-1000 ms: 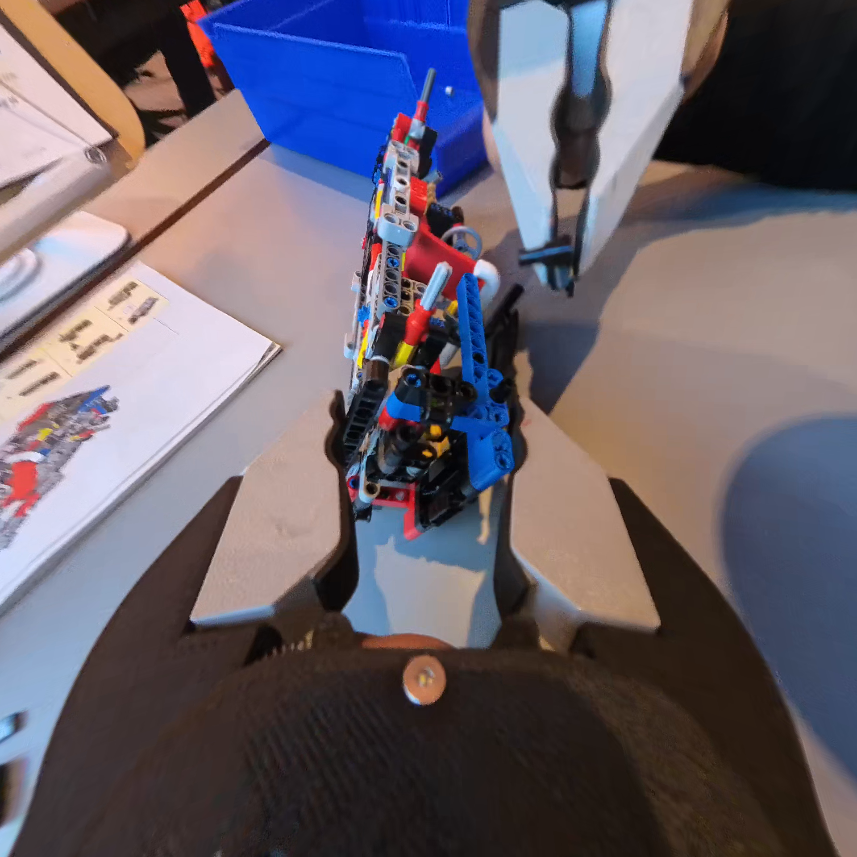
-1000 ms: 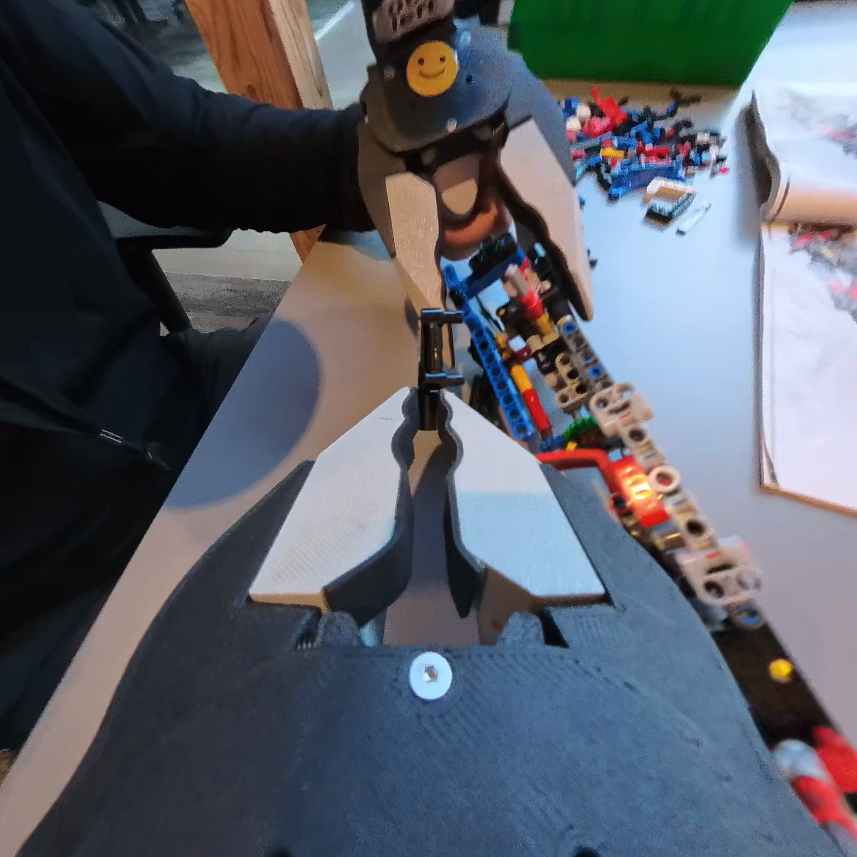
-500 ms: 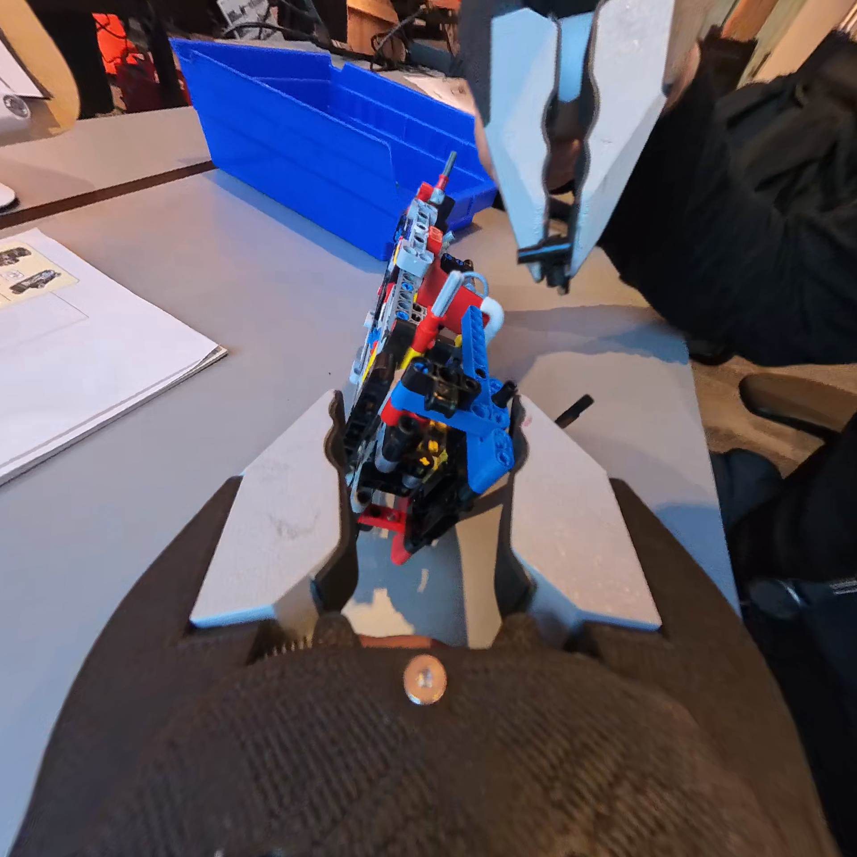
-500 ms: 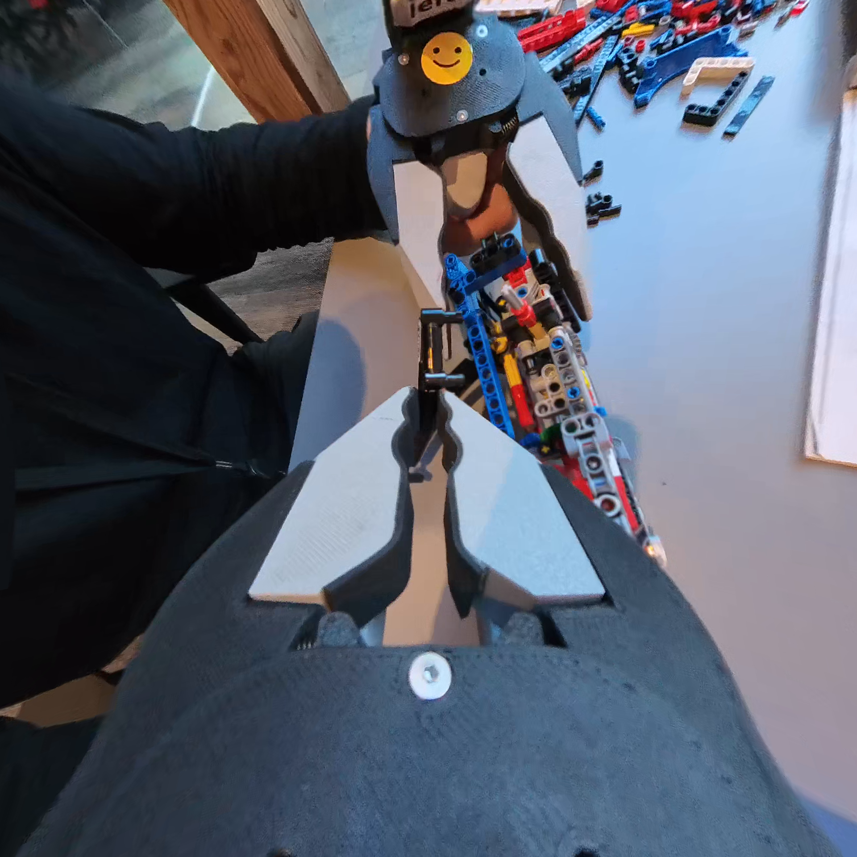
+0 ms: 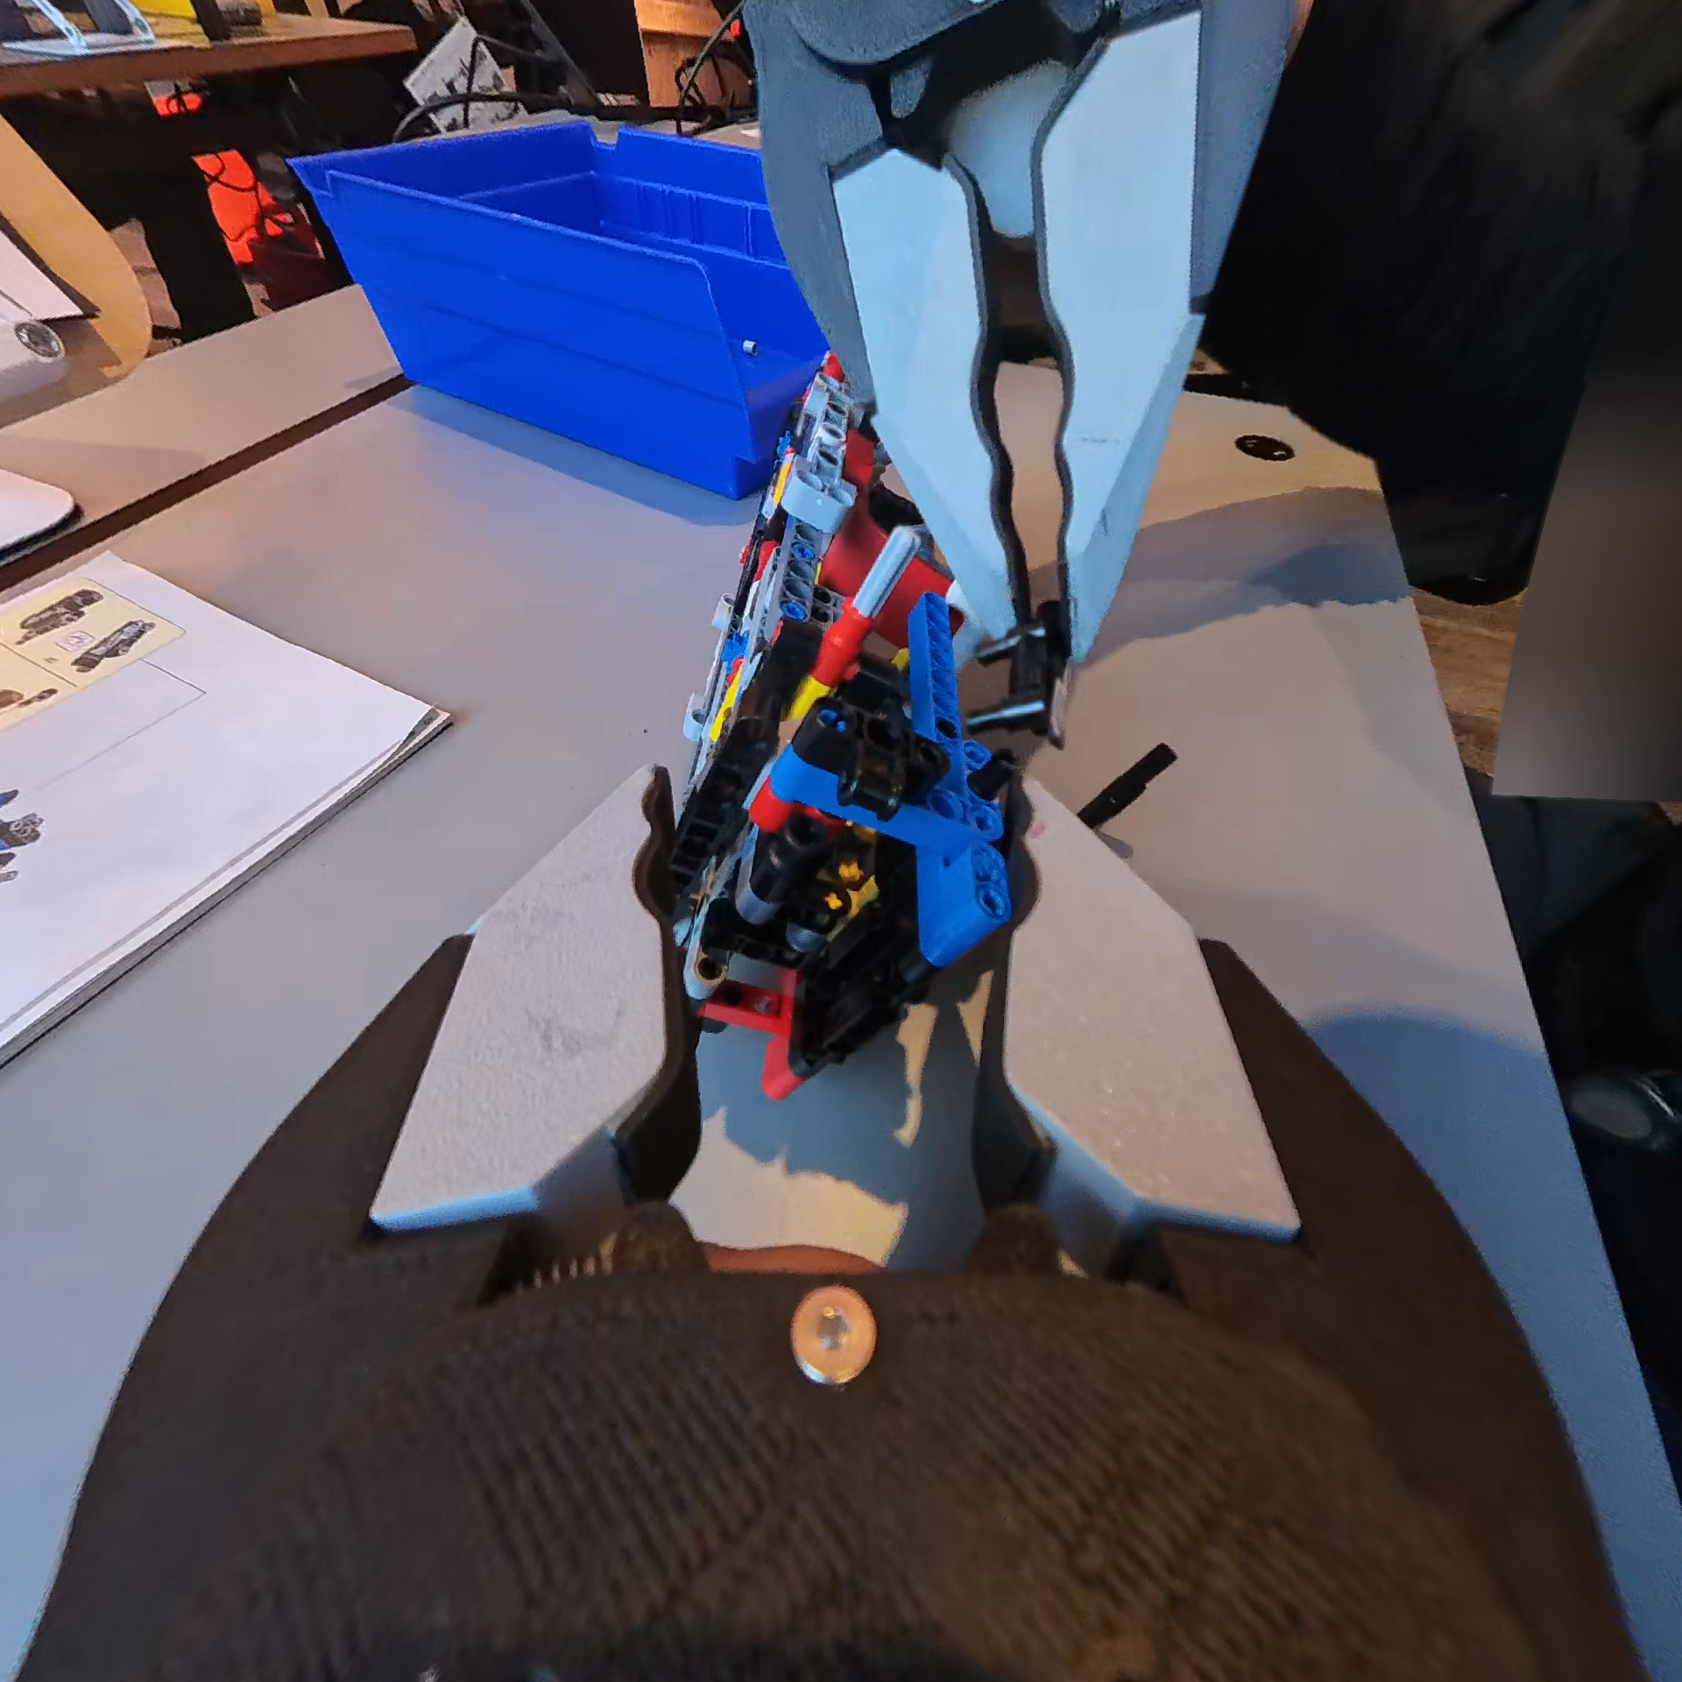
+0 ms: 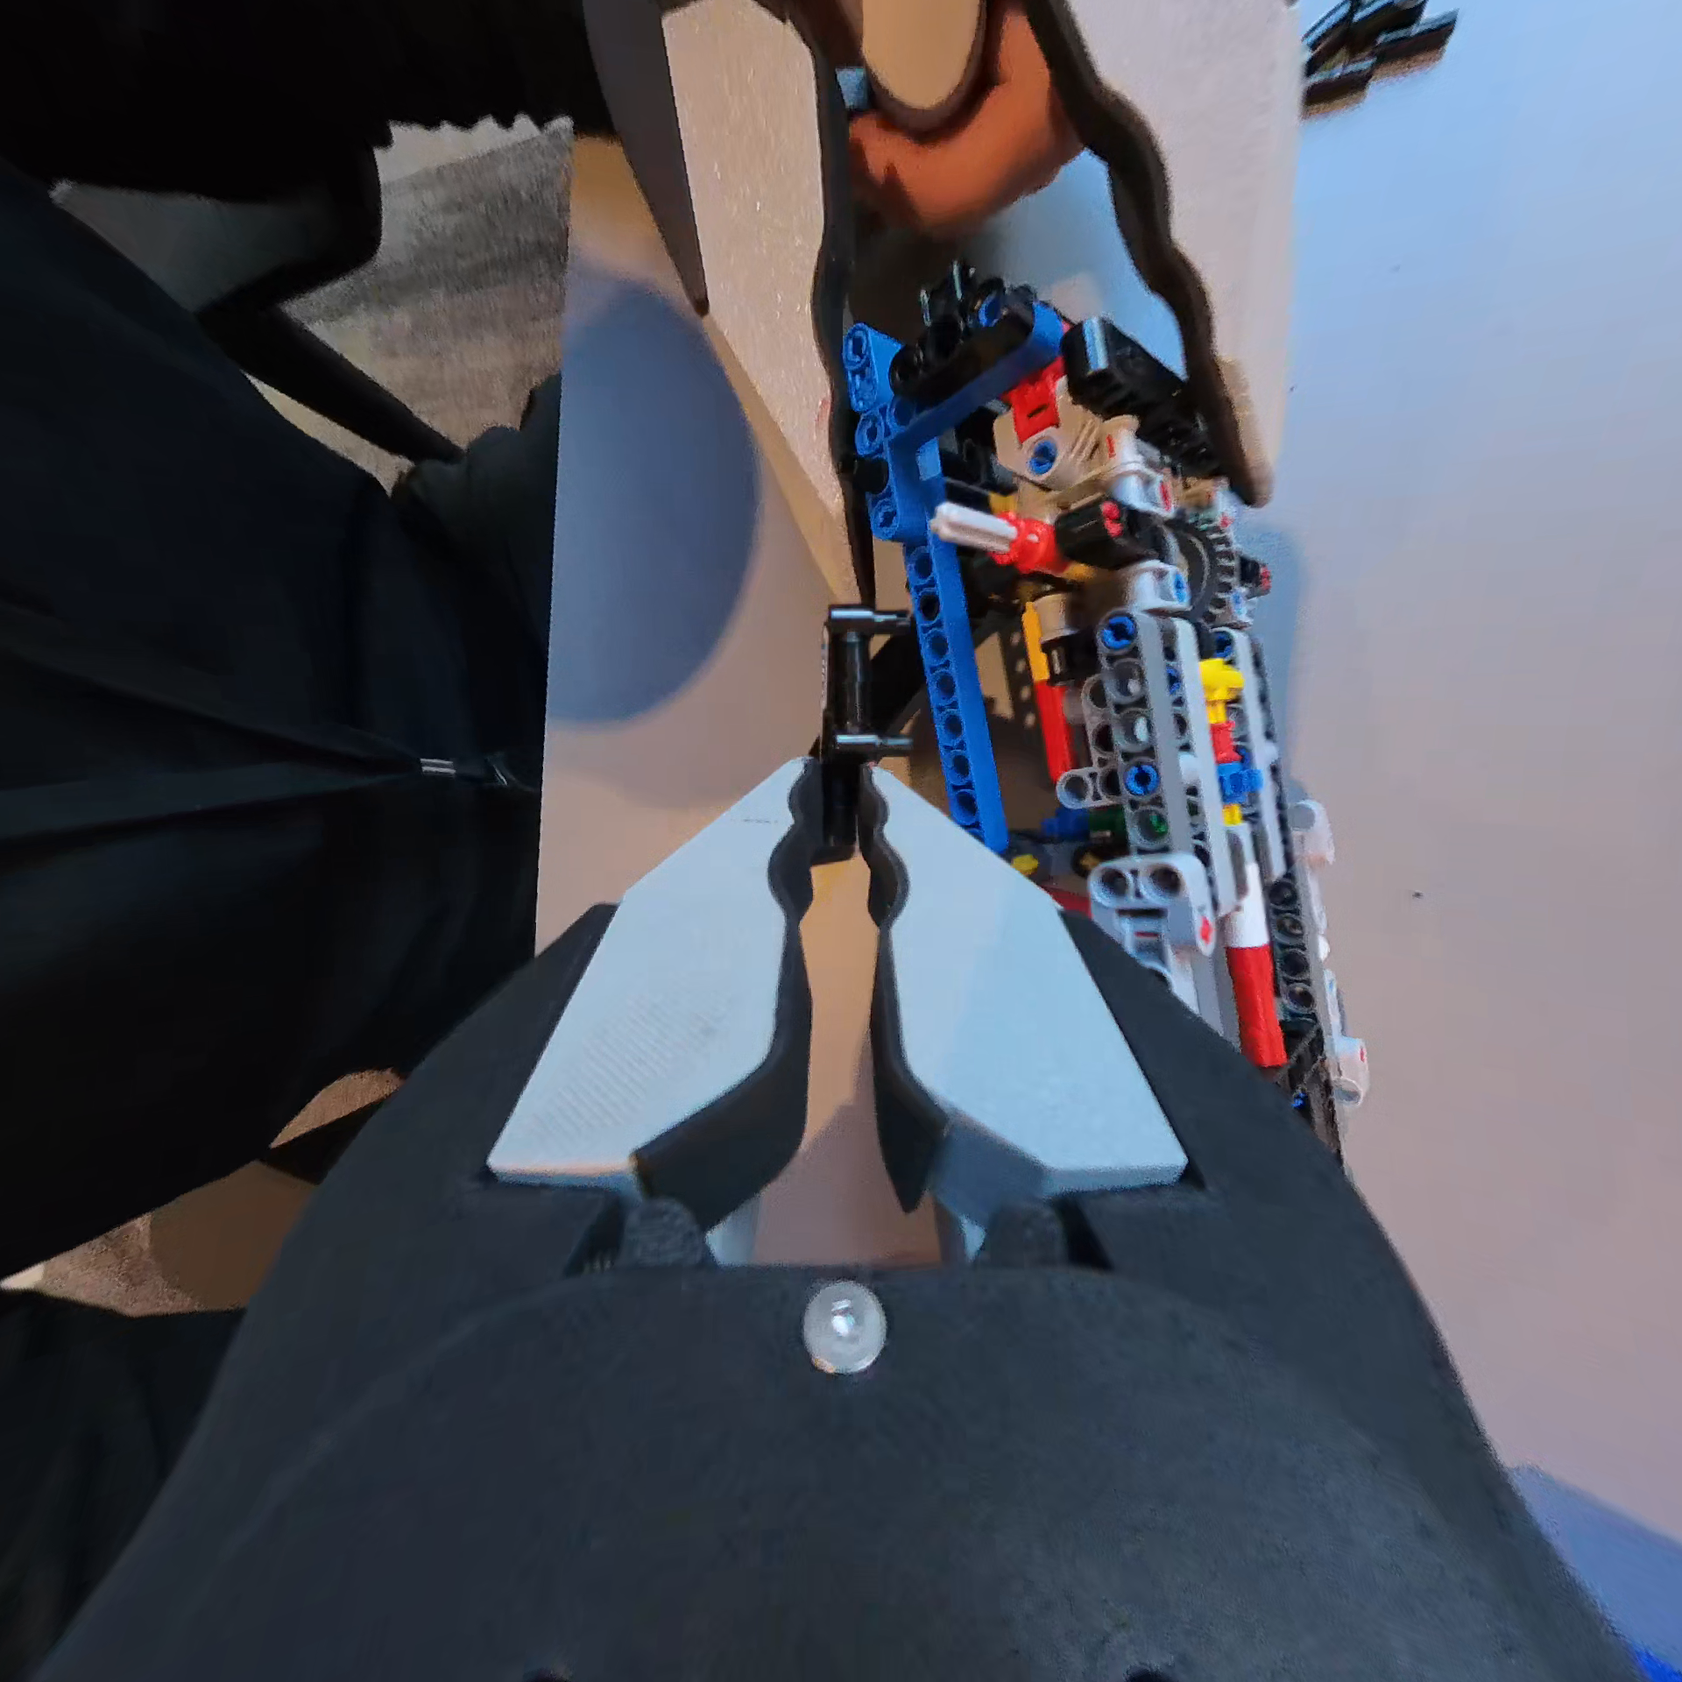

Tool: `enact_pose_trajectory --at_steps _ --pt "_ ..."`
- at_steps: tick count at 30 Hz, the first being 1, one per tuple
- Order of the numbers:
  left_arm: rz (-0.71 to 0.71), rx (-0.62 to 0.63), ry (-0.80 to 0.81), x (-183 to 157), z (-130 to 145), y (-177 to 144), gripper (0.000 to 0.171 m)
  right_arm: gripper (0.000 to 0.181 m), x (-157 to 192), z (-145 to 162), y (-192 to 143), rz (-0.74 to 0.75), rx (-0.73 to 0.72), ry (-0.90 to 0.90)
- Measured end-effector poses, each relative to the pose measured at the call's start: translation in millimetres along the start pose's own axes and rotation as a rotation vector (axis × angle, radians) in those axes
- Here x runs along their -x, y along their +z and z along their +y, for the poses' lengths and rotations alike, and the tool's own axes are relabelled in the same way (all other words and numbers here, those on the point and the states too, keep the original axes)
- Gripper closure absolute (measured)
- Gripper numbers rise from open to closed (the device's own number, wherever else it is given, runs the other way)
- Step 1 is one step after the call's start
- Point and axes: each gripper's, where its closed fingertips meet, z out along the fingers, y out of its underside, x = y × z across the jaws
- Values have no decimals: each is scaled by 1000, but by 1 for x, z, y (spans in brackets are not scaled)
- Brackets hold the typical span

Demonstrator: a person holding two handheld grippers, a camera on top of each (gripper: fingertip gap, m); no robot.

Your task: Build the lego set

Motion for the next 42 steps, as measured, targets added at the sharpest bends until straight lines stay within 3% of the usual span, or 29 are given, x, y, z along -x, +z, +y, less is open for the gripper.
enact_pose_trajectory --at_steps 13,18,21,24,30,35,38,42 --pt "-24 2 -3 2 4 -6 102 177 5 -6 6 -10 2 -27" --pt "-49 -1 -25 3 3 -4 103 177 25 21 7 -3 -89 -4" --pt "-56 -9 -51 4 2 -4 103 177 13 46 7 78 -189 111" --pt "-68 -23 -86 6 0 -3 103 178 -2 69 18 173 -185 170" --pt "-107 -11 -104 7 -1 2 103 177 26 52 56 12 -203 143" --pt "-116 -13 -122 7 -1 2 102 177 50 28 63 -139 -283 100" --pt "-107 -18 -111 4 1 0 101 177 42 42 59 -64 -243 90" --pt "-66 -39 -138 0 2 -5 97 177 35 57 39 -41 -301 123"
